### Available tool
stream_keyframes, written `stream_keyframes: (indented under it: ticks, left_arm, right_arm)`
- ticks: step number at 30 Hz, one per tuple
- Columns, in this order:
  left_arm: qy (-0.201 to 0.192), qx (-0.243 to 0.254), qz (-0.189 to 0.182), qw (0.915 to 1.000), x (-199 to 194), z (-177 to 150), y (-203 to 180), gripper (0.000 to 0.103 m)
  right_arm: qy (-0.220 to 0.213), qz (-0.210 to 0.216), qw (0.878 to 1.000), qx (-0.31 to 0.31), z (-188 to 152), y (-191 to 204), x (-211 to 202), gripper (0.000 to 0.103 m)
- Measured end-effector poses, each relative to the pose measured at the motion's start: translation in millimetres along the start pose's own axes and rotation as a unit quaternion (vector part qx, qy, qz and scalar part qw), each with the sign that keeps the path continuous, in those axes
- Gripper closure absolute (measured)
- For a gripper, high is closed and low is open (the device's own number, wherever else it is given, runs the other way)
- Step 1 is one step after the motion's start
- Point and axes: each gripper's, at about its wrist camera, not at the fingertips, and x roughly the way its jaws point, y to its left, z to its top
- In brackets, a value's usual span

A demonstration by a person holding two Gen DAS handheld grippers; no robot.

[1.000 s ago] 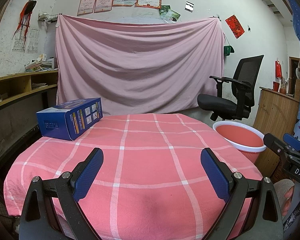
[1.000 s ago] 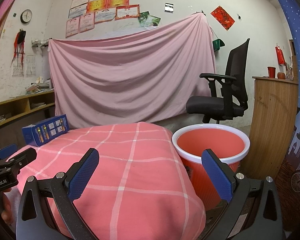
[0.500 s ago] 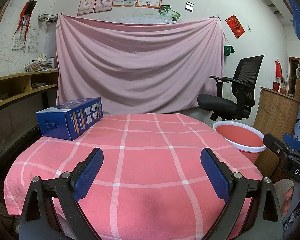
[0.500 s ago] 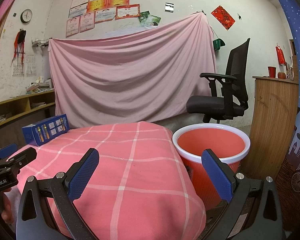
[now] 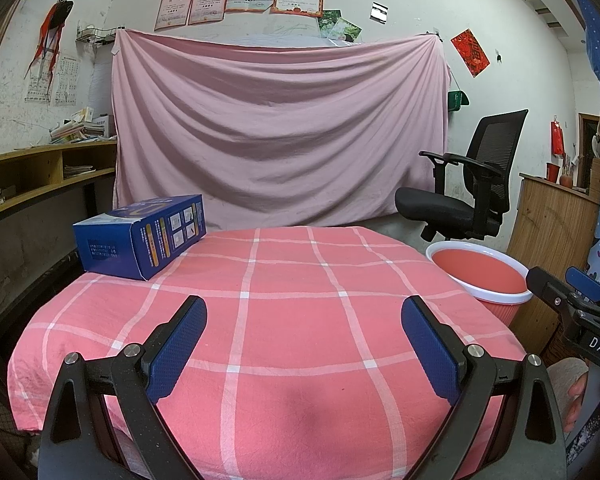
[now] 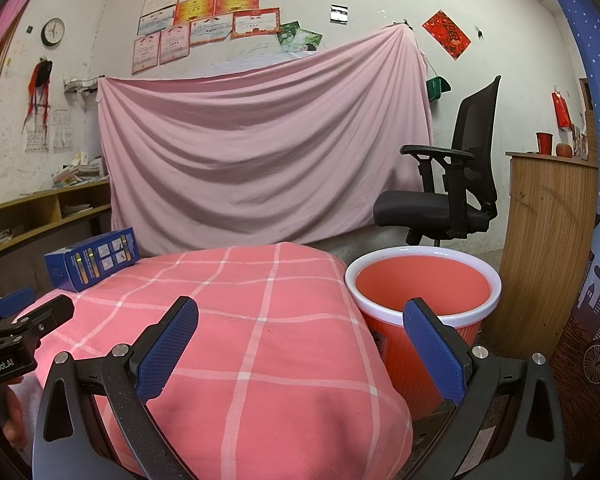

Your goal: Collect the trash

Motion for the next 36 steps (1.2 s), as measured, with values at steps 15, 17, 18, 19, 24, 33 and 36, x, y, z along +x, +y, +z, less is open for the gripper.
stream_keyframes:
  ticks: [15, 17, 18, 19, 24, 33, 36]
  left_arm:
    - [0.000, 0.000, -0.001, 1.0000, -0.2, 0.0, -0.4, 0.008]
    - [-0.001, -0.003, 0.000, 1.0000, -1.4, 0.4, -1.0, 0.008]
    - [-0.003, -0.005, 0.001, 1.0000, -2.7, 1.0, -0.8, 0.008]
    - [-0.006, -0.006, 0.005, 1.0000, -4.0, 1.2, -1.2, 0.008]
    - [-0.008, -0.004, 0.017, 0.9998, -3.4, 0.1, -1.6, 0.008]
    - [-0.010, 0.000, 0.025, 0.9997, -2.0, -1.7, -5.7, 0.008]
    - [-0.008, 0.000, 0.026, 0.9996, -2.1, -1.1, -7.0, 0.008]
  right_arm:
    - [0.001, 0.001, 1.000, -0.001, -2.3, 3.5, -0.4, 0.000]
    - [0.001, 0.001, 1.000, -0.001, -2.2, 3.4, -0.2, 0.000]
    - [0.001, 0.001, 1.000, 0.000, -2.2, 3.5, -0.4, 0.000]
    - [0.001, 0.001, 1.000, 0.000, -1.9, 3.0, -0.1, 0.000]
    - [0.002, 0.001, 1.000, 0.000, -1.9, 4.0, -0.4, 0.000]
    - [0.003, 0.002, 1.000, -0.001, -6.8, 9.5, -1.3, 0.000]
    - [0.006, 0.002, 1.000, -0.001, -9.0, 13.0, -1.6, 0.000]
